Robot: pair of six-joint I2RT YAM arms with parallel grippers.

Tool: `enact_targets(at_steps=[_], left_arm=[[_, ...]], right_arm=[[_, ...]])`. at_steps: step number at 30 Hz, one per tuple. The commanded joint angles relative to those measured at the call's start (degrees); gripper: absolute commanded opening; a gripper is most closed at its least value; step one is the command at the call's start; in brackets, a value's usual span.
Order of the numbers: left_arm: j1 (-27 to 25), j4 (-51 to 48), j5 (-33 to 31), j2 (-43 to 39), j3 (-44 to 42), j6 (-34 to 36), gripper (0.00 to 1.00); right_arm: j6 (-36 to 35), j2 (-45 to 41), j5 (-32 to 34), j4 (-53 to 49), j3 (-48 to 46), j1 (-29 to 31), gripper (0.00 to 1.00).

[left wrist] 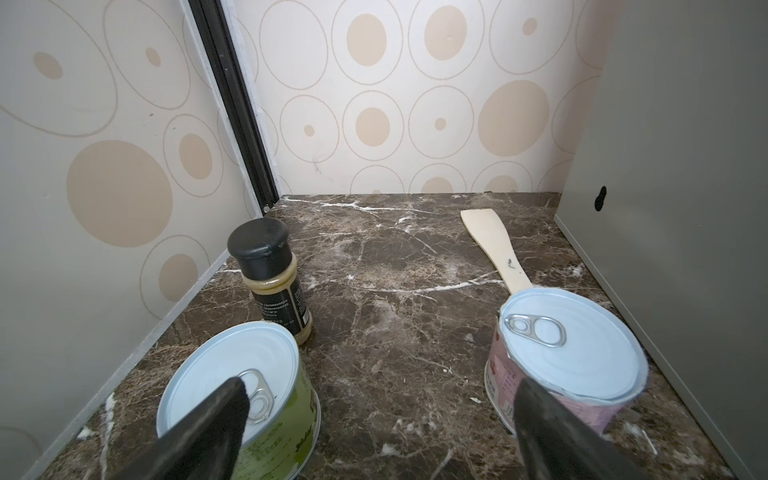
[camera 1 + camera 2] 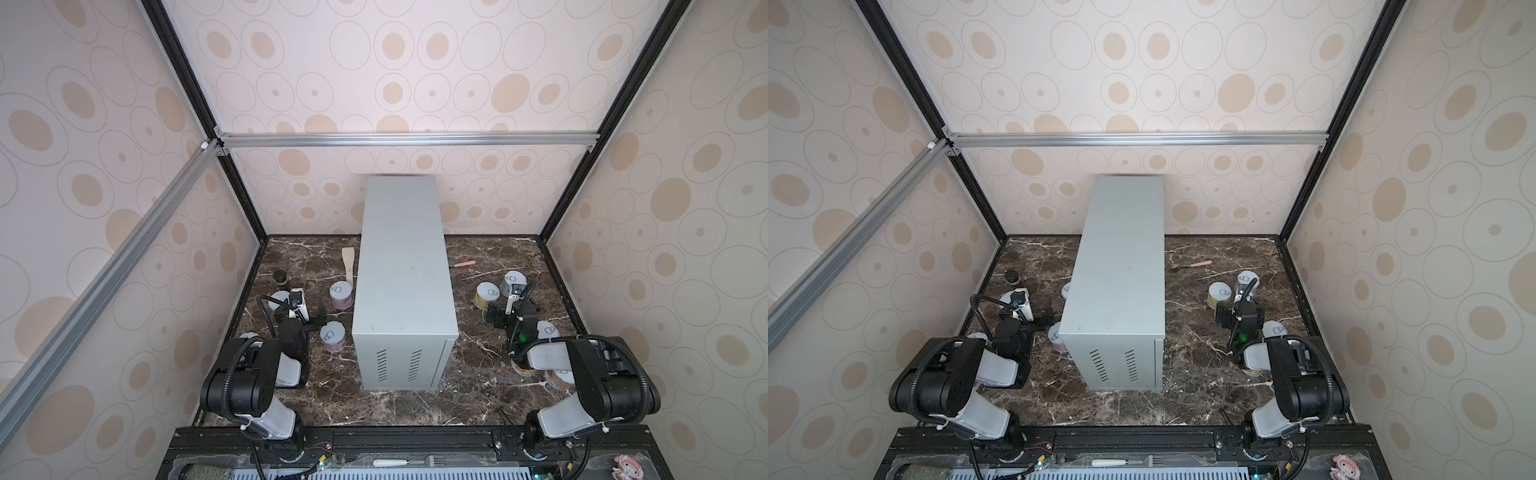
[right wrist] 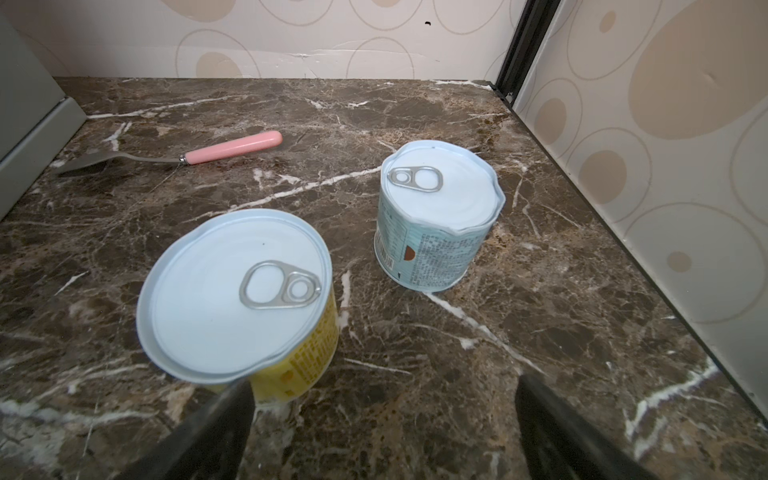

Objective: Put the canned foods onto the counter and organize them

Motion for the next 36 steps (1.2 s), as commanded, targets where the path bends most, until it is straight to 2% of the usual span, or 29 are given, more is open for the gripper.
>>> enact_targets(at_steps=[1, 31, 34, 36], left_arm=[[0.0, 1.2, -0.7, 0.6, 1.6, 1.2, 0.99], [0.0, 1.3, -0.7, 0.5, 1.5, 1.1, 0.99], [0.0, -2.0, -5.8, -1.6, 2.5, -0.6, 0.99], [0.0, -7.1, -7.8, -3.7, 4.2, -1.3, 0.99]], right_arm=[[-0.5, 0.7, 0.5, 2.0, 1.4, -0.2, 1.0], [-0.4, 0.5, 0.6, 1.9, 1.3, -0.2, 1.0], [-0.5, -0.4, 2.1, 2.5, 1.6, 0.0, 0.98], [-0.2, -3.4, 3.5, -7.0, 4.8, 0.1, 0.96]])
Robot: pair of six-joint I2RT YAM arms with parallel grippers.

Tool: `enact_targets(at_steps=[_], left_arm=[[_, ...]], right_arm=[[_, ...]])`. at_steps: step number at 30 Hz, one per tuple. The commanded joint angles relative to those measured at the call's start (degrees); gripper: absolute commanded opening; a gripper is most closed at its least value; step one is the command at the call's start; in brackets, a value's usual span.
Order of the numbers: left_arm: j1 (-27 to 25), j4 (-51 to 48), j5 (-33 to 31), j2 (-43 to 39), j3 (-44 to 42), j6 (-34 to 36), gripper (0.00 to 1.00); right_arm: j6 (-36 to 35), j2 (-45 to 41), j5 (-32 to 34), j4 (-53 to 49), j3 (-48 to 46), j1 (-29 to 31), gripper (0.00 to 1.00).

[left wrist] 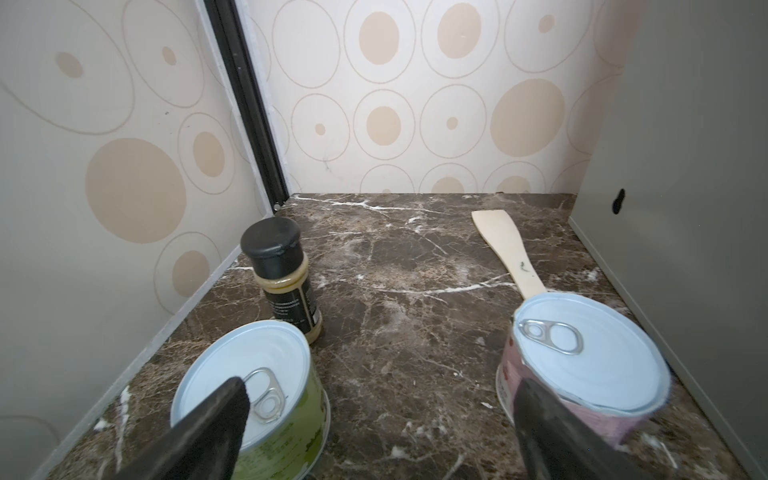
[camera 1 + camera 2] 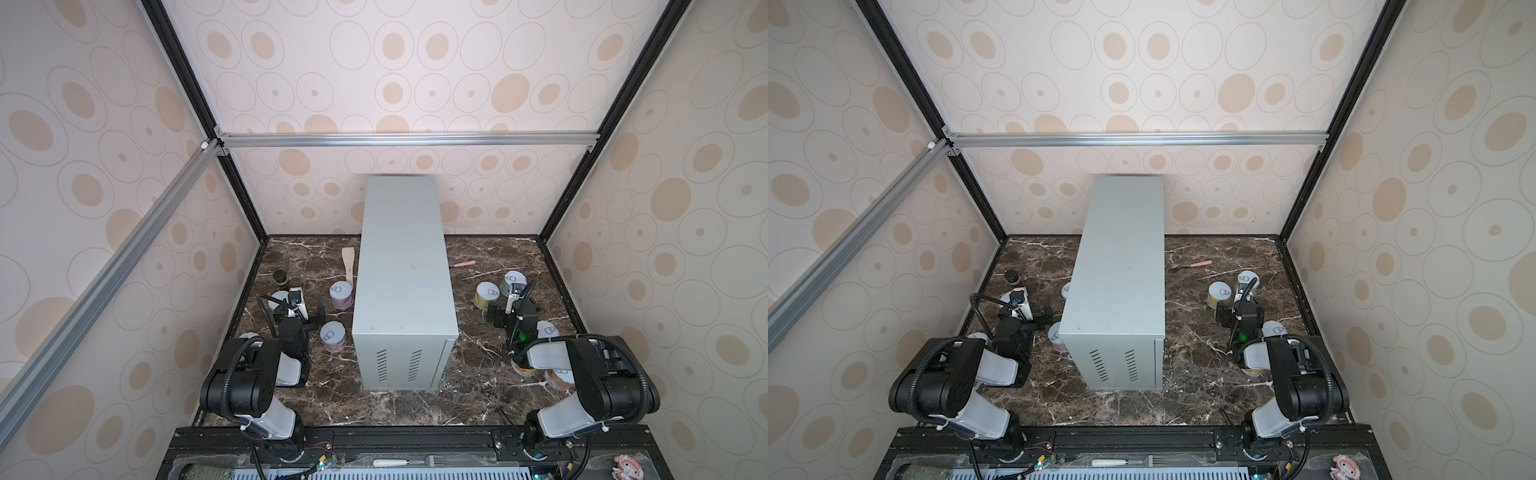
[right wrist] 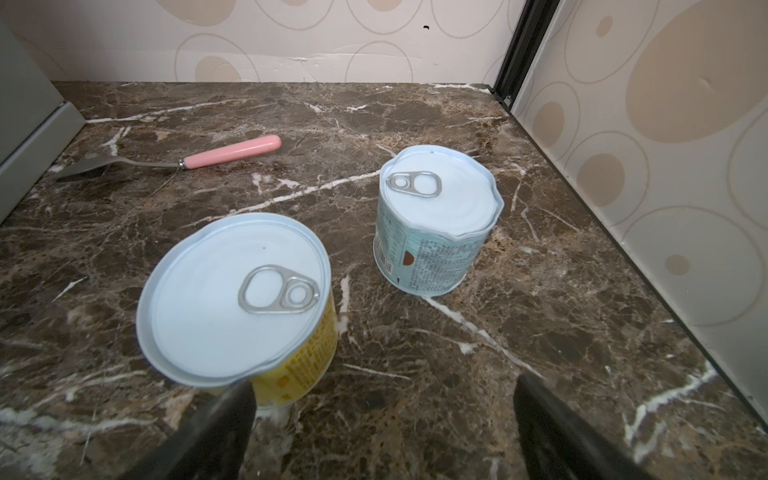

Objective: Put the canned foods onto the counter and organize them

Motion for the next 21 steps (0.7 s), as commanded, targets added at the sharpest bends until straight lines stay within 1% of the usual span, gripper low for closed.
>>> enact_targets(at_steps=[1, 3, 5, 6, 7, 10, 14, 17, 19, 21], left_arm=[[0.0, -5.9, -4.7, -3.6, 3.8, -0.9, 0.99], [0.0, -9.7, -6.3, -5.5, 5.1, -1.4, 0.99], [-0.1, -14.1, -8.1, -7.7, 6.7, -1.9, 0.99], [-0.1, -17.7, -9.0, -9.0, 8.3, -2.6, 0.99], [0.0, -21.7, -9.9, -10.4, 10.4, -3.7, 0.99], [0.0, -33.0, -8.6, -14.9, 16.4, -6.1, 0.99], [0.0, -46.2, -10.2, -23.3, 22.6, -9.3, 0.99], [0.0, -55.9, -8.6, -28.9, 27.0, -10.5, 0.99], [0.0, -65.7, -9.9, -31.2, 30.2, -13.7, 0.99], [0.0, -72.5, -8.6, -32.7, 32.2, -16.3, 0.99]], right_arm=[[0.1, -4.7, 3.9, -10.5, 6.0, 0.3, 0.96], [0.3, -7.6, 3.8, -17.7, 9.1, 0.4, 0.96], [2.8, -10.2, 4.9, -22.5, 11.2, 0.3, 0.97], [3.7, -11.4, 4.5, -26.2, 12.8, 0.4, 0.97], [4.4, -12.7, 3.9, -30.0, 14.3, 0.4, 1.0], [7.9, -15.9, 2.6, -41.0, 19.0, 0.4, 1.0], [12.3, -21.3, 1.0, -51.4, 22.8, 0.5, 1.0], [15.1, -25.1, -1.1, -58.3, 25.0, 0.8, 1.0], [15.3, -26.9, -1.7, -62.8, 26.0, 1.9, 1.0], [15.2, -29.0, 0.2, -66.7, 26.4, 3.8, 1.0]])
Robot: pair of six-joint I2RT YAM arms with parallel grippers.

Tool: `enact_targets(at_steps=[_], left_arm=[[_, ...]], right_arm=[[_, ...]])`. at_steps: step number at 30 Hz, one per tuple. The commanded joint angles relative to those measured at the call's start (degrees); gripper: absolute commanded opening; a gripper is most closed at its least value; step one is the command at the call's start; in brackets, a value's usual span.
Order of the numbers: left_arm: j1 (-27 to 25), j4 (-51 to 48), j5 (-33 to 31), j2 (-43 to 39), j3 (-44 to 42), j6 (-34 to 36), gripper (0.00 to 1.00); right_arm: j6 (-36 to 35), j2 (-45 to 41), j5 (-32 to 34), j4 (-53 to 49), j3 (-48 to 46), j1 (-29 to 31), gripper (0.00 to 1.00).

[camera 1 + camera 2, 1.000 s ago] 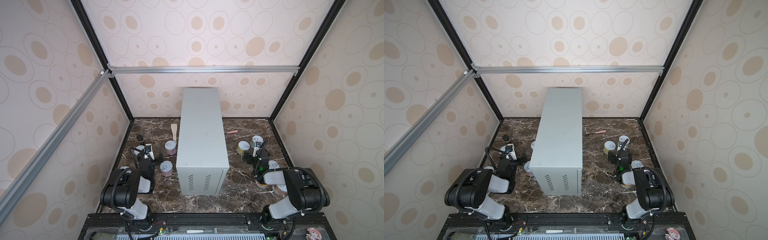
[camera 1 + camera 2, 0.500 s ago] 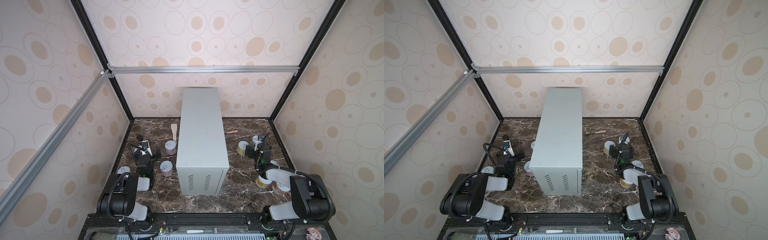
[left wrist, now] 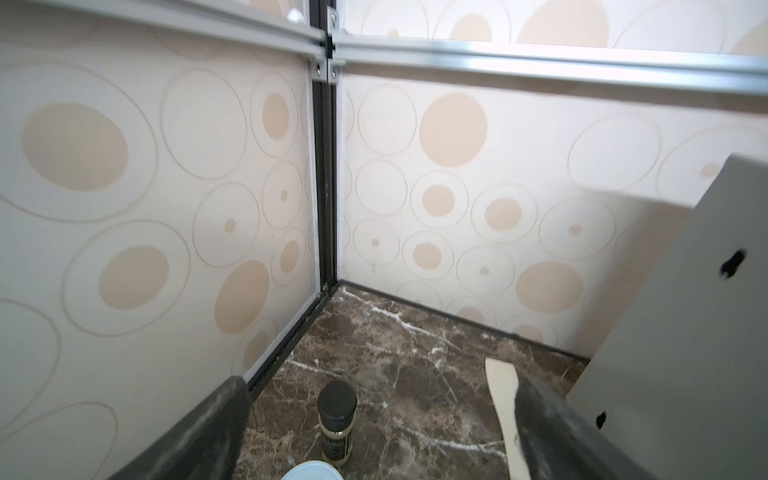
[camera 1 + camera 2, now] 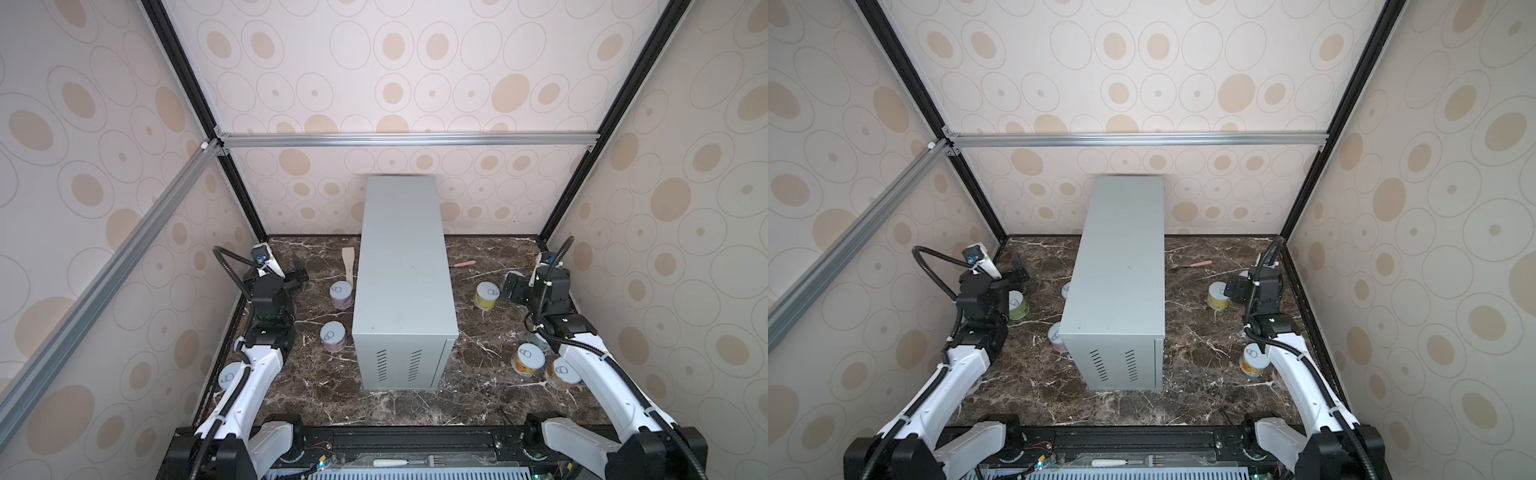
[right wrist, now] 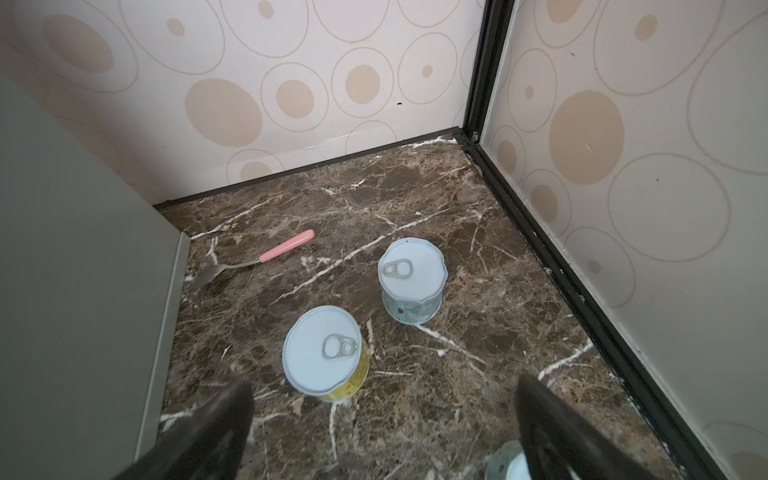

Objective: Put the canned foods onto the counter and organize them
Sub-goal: 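Lower the right gripper onto the yellow can while the left arm rises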

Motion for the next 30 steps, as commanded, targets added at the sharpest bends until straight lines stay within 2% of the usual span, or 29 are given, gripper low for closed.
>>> enact_targets(at_steps=[1, 10, 14, 20, 24, 30], left_arm=[[0.0, -19.2, 1.9, -2.3, 3.1, -6.3, 0.99], [-0.5, -28.4, 12.1, -14.2, -3.8, -10.5, 0.99], [-1.0, -29.0, 13.1, -16.1, -7.3, -11.3, 0.99], [-1.1, -28.7, 17.5, -13.3, -7.2, -10.7, 0.99], [-1.1, -30.1, 17.1, -9.6, -5.3, -9.6, 0.99], [-1.1, -30.1, 20.5, -3.5, -1.7, -8.5, 0.99]], right_arm=[[2.2, -3.4, 0.6, -12.1, 1.0, 2.9, 1.0], [4.3, -13.7, -1.4, -21.6, -1.0, 5.0, 1.0], [6.0, -15.3, -2.1, -24.2, -2.2, 5.0, 1.0], [8.3, -14.8, -0.3, -24.6, -5.4, 4.9, 1.0], [9.9, -11.4, 0.6, -23.1, -6.4, 4.9, 1.0], [8.9, -1.7, -0.7, -12.4, -7.5, 4.8, 1.0]])
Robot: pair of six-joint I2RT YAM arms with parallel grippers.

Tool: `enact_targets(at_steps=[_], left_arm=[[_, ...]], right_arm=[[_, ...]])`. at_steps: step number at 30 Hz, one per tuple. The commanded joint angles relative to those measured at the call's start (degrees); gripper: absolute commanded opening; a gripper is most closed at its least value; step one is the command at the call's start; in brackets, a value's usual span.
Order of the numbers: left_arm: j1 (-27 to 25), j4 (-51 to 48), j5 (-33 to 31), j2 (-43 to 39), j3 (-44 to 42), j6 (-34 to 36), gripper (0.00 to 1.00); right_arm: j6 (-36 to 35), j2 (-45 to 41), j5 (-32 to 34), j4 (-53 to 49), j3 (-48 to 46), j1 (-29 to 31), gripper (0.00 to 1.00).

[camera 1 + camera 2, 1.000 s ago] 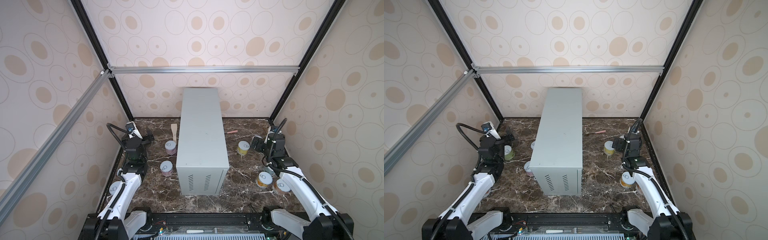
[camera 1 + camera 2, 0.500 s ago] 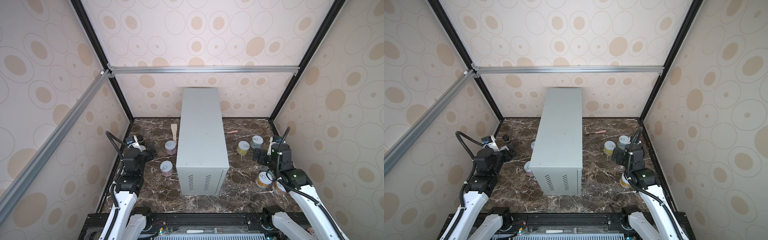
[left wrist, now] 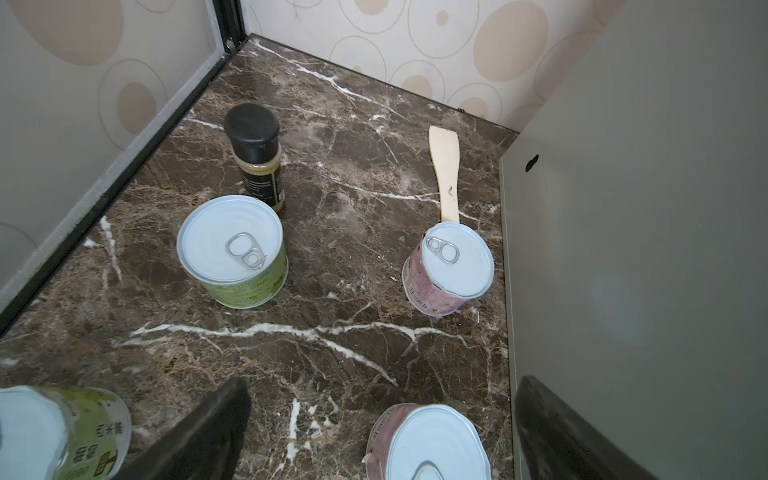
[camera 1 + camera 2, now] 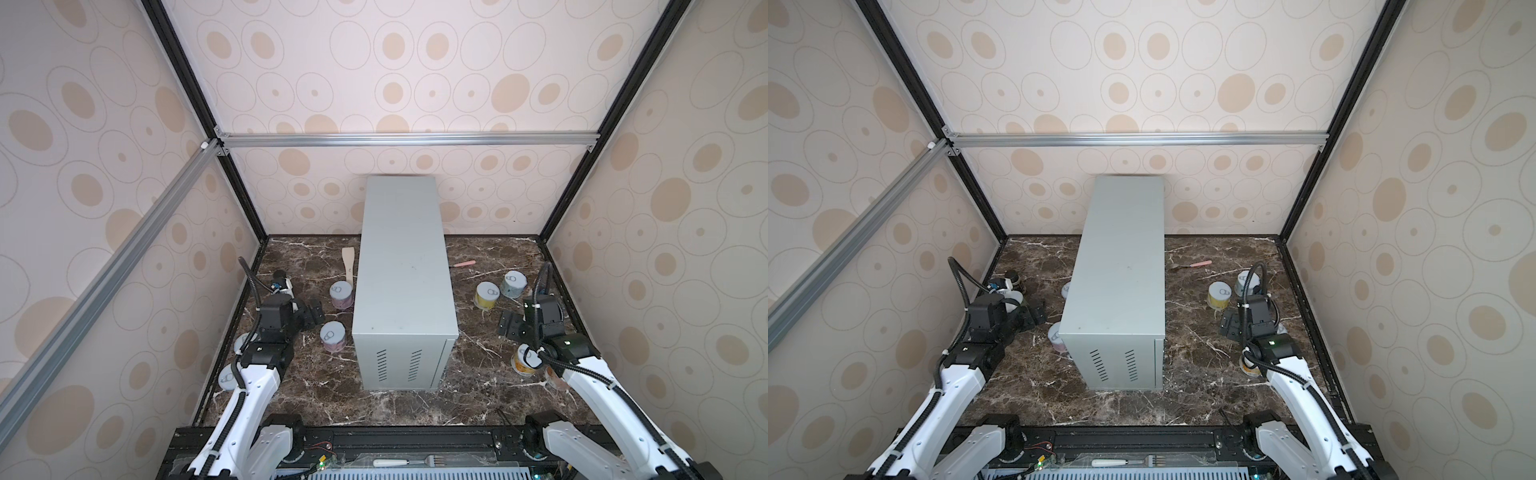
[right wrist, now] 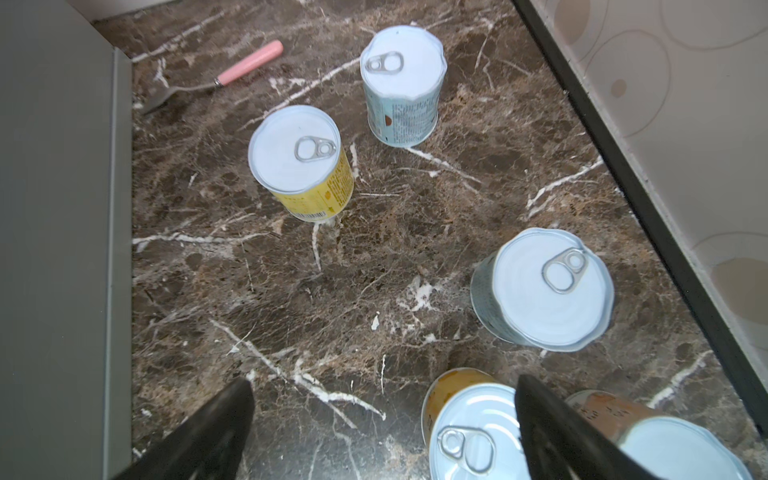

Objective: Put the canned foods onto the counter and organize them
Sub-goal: 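Lower the right gripper onto the yellow can while the left arm rises, then close the right gripper on the yellow can and lift it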

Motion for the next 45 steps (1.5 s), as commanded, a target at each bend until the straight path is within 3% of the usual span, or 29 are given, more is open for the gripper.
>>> enact_targets(at_steps=[1, 6, 19, 30, 45], left_arm=[[-0.3, -0.9, 1.9, 2.9, 5.3, 1.8, 0.99], [-0.5, 0.8, 1.5, 4.1, 4.8, 1.6, 0.99], [-0.4, 1.7, 0.4, 1.9, 2.6, 2.1, 0.99], [-0.3, 2.3, 0.1, 2.8, 2.0, 1.5, 0.99], [-0.1, 2.8, 1.3, 3.9, 2.0, 1.3, 0.99]], right_arm=[[0.7, 6.2, -1.1, 6.6, 0.9, 0.2, 1.0], [0.2, 16.8, -3.2, 13.3, 4.2, 0.2, 1.0], [-0.9, 38.1, -3.5, 17.8, 16.5, -0.5, 1.0], [-1.1, 49.7, -5.0, 19.9, 24.2, -0.9, 1.0], [-0.3, 57.0, -6.4, 16.4, 31.5, -0.9, 0.84]])
